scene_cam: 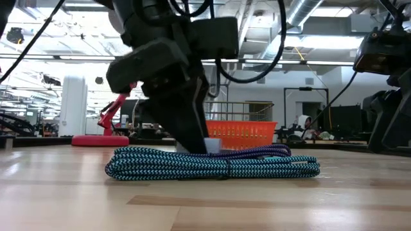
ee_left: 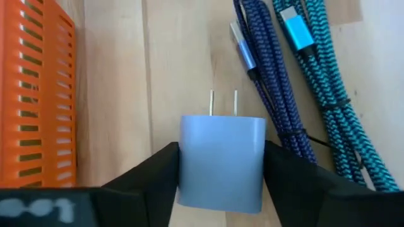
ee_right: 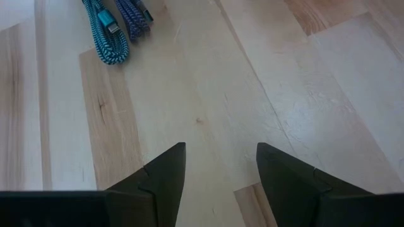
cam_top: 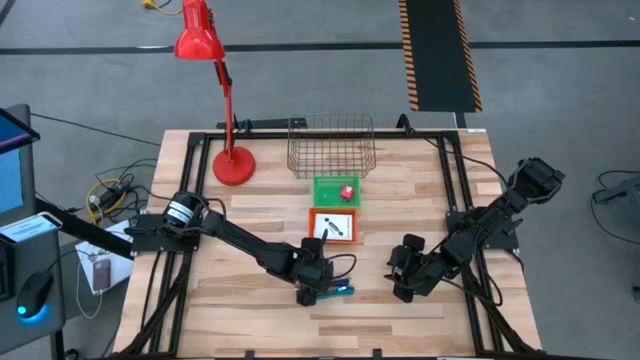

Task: Pick and place items into bin
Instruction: Put the blue charger adapter into the green basket

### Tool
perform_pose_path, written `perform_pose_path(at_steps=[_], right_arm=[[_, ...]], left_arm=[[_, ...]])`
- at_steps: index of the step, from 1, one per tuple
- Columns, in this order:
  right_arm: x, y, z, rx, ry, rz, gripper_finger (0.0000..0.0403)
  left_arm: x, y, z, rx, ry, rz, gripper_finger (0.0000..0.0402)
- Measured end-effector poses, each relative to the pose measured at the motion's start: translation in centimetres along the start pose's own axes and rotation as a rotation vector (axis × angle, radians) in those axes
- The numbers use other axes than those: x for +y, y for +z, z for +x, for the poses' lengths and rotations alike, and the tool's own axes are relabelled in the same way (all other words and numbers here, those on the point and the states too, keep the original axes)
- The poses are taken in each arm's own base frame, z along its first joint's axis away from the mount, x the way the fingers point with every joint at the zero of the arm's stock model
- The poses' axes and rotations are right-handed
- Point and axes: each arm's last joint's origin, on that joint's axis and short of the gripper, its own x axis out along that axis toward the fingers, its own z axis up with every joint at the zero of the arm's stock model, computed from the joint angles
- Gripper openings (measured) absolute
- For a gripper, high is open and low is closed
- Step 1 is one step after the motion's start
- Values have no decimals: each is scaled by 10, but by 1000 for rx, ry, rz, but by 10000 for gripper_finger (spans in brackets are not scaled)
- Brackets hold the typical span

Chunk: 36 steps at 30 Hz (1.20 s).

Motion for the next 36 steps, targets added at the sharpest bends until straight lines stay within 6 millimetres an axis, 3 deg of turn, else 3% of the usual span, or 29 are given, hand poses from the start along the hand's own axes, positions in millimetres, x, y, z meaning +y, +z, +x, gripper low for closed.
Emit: perform_pose_path(at_steps=[3,10,18,26,36], right_arm=[[0,0,0,0,0,-1,187],[0,0,0,0,0,-8,187],[0,0,0,-2,-1,-8,187],[0,0,0,-3,-2,-8,187],[0,0,0,-3,-3,-10,187]], left_arm=[[-1,6,-5,2,-1,9,175],[-5,16,-17,-2,14,41,179],[3,35,-52,71,244,151,178],[45,65,-93,108,480,197,185],[132,92,-120,129,584,171,186]])
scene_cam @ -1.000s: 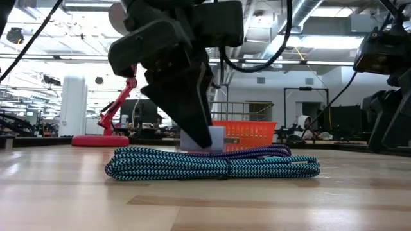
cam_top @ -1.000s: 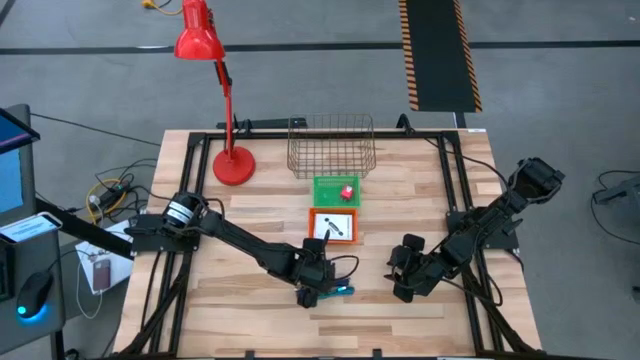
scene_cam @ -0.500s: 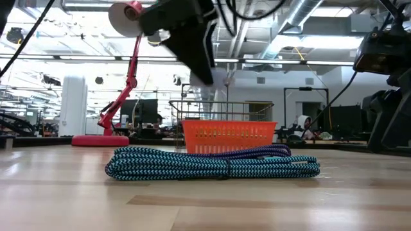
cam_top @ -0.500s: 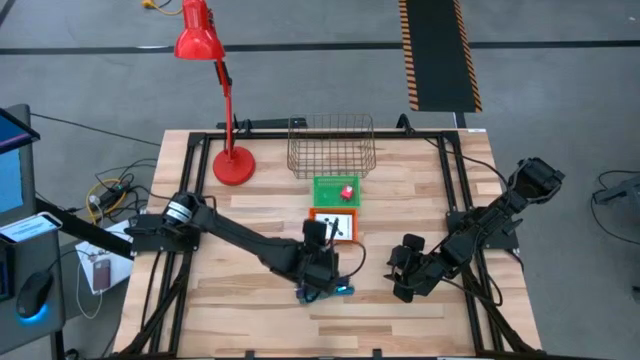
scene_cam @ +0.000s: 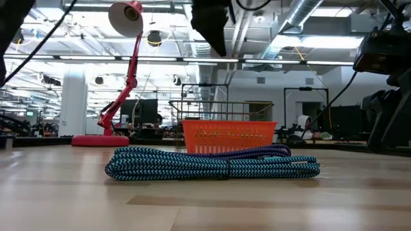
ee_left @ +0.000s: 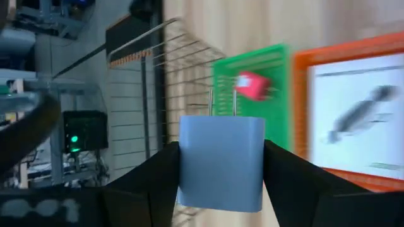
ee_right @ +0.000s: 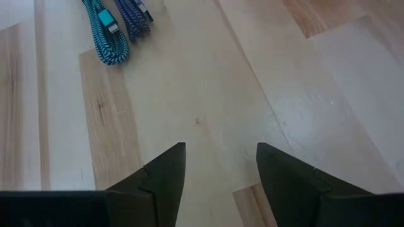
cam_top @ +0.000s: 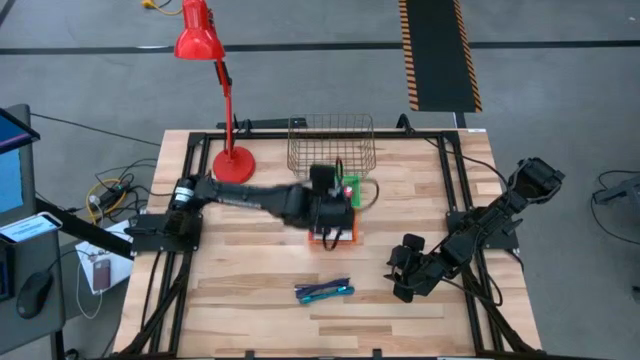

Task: Pick and place items into bin
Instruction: Put the blue charger adapter into the green basket

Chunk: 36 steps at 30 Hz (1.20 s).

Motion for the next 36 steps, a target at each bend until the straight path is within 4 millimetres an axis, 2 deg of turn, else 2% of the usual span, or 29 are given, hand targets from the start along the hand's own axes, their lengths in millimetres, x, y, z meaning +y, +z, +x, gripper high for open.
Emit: perform_pose_path(at_steps=[6,13,19,23,29,36], right_arm=[[0,0,0,-4,-2,-11,187],[-1,1,0,-21,-17,-23,187],[-1,1,0,-22,-17,-24,187],[-1,1,0,-21,-17,-24,187],[-1,1,0,-22,-17,-35,187],[-1,2,0,-43,-34,-48,187]], left_arm=[[53,-12,34,70,12,-43,188],[106,-39,75,160,4,-108,188],[142,-52,99,93,-31,-156,189],[154,-54,108,54,-5,-185,189],[156,-54,110,40,-10,-181,193],[156,-54,110,40,-12,-186,233]])
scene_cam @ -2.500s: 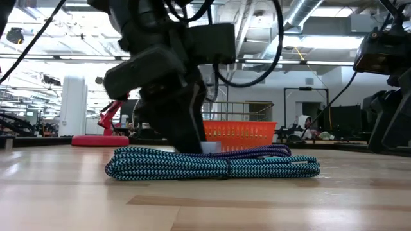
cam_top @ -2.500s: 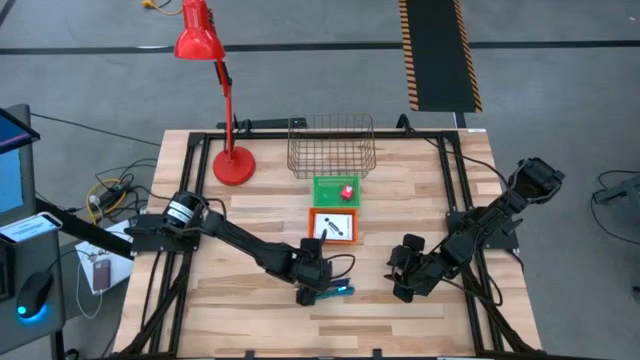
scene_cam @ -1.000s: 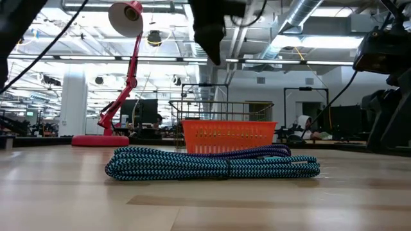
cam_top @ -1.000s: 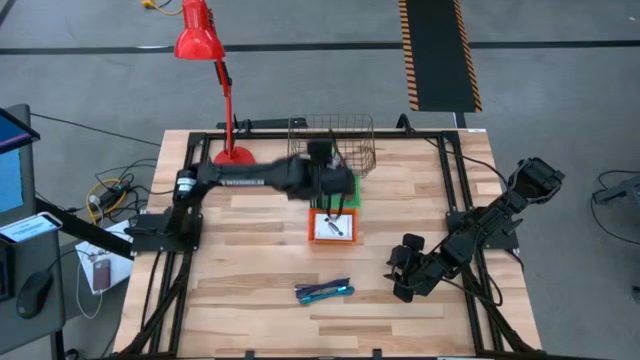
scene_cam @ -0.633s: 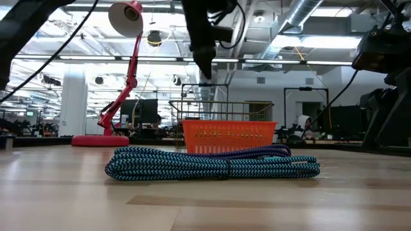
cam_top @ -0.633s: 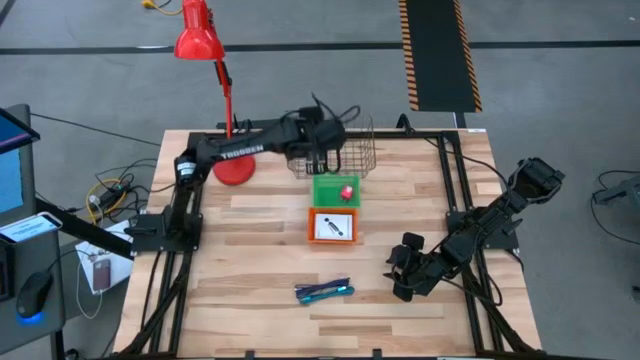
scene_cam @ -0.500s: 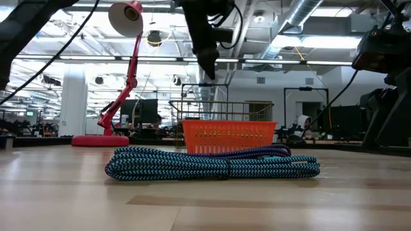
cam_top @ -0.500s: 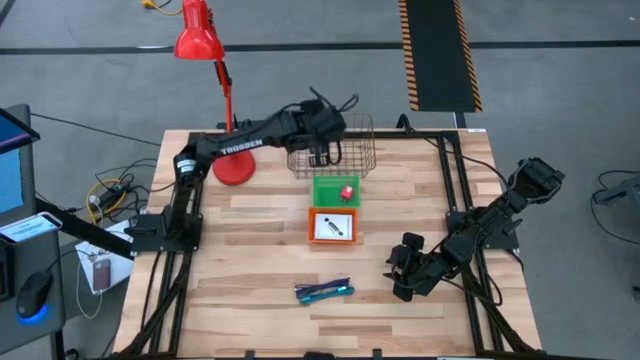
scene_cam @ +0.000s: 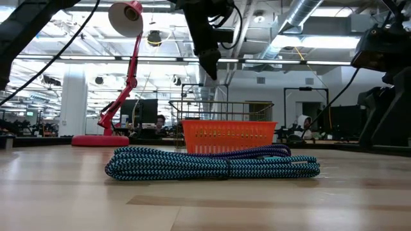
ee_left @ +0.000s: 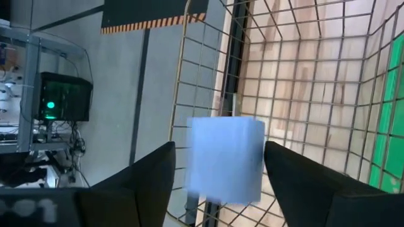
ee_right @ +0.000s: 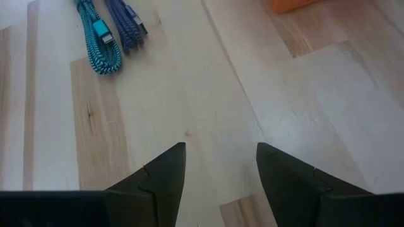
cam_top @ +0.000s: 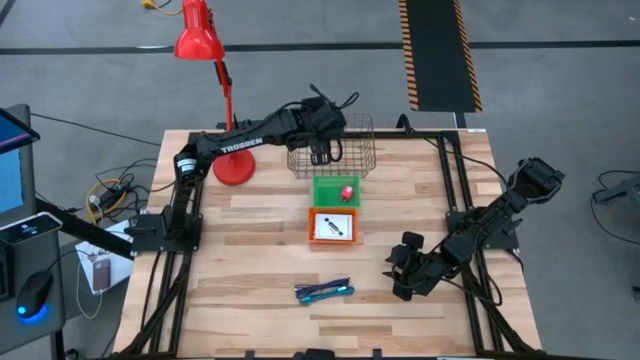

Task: Pick and place items into bin
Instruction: Put the blue charger adapter into the green basket

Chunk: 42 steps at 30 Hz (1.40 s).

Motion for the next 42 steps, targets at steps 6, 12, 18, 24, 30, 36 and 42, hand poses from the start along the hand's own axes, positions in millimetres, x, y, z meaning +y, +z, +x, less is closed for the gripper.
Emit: perform_pose_path(at_steps=[6,12,18,24,30,36,42], right_arm=[[0,0,0,-2,-2,0,187],[1,0,0,-6,3,3,187],[5,6,0,-80,23,8,187],[15,18,-3,-234,75,-31,187],[21,26,-6,-331,102,-71,187],[24,30,-7,-369,125,-86,187],[24,30,-6,-373,124,-88,187]], left_arm=[[-1,-1,-1,16,13,-35,260],[-16,-7,-10,99,-50,-24,265],[-14,-11,-60,9,-221,-102,265],[-2,-10,-136,-287,-370,-226,265],[-14,-19,-188,-451,-423,-279,265],[-51,-35,-201,-470,-371,-319,265],[-95,-64,-192,-516,-352,-384,265]])
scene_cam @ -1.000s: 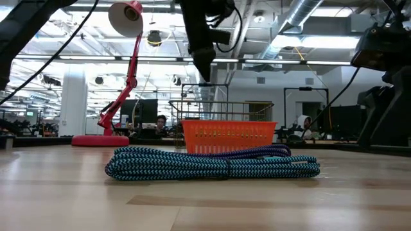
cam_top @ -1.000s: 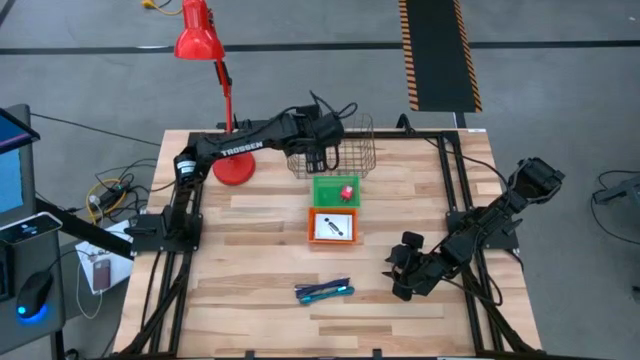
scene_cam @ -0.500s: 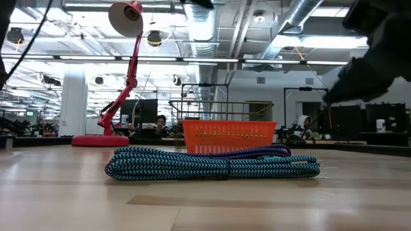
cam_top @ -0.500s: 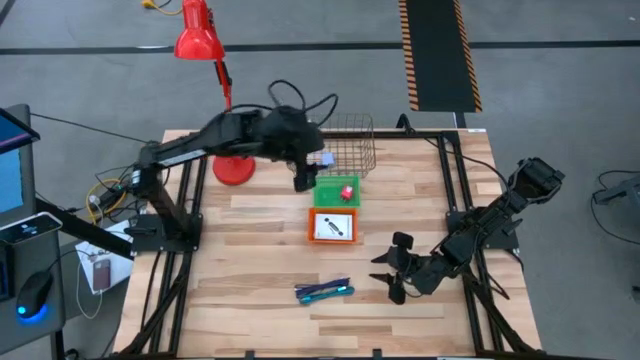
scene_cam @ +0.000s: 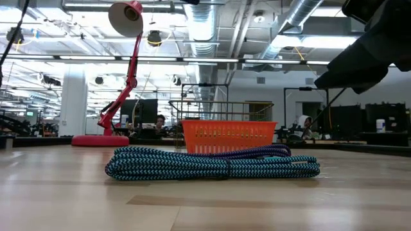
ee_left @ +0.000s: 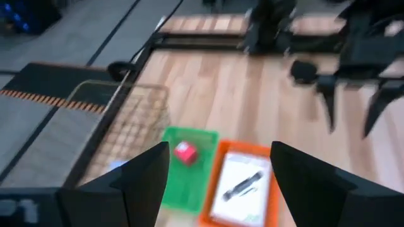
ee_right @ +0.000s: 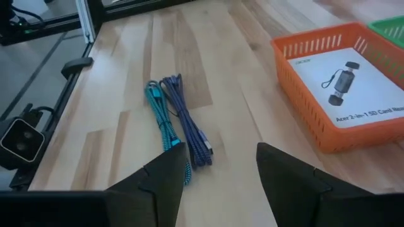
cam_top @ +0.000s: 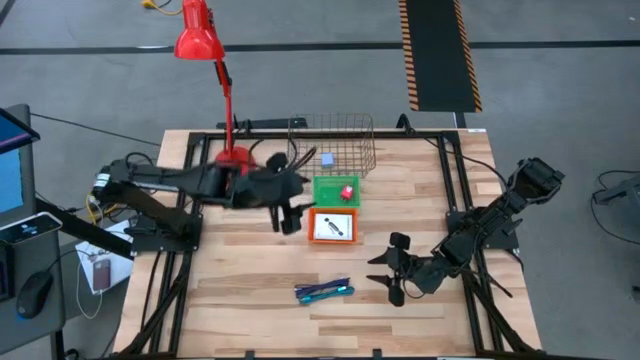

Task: Pick and place items into bin
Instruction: Put the blue charger adapter into the green basket

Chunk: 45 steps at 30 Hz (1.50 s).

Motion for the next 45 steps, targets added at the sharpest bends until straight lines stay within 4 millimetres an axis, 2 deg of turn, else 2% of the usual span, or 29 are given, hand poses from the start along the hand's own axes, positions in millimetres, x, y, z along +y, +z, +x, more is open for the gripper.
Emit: perform_pose_path(at_steps=[8,13,18,24,37,45], right_arm=[[6,-14,21,-26,10,-47,187],[5,-24,38,-48,1,-49,187],[0,-33,51,-38,-26,-46,187],[-4,-29,53,-45,-22,-29,187],[-3,-23,52,-67,-8,-19,187],[-1,-6,48,-170,24,-26,187]], left_arm=[[-29,-67,1,-205,-140,-156,265],[-53,-105,5,-254,-231,-190,265],[-72,-133,7,-267,-264,-202,265],[-82,-144,1,-283,-212,-206,265],[-84,-145,0,-274,-208,-195,265],[-84,-148,1,-251,-197,-157,265]])
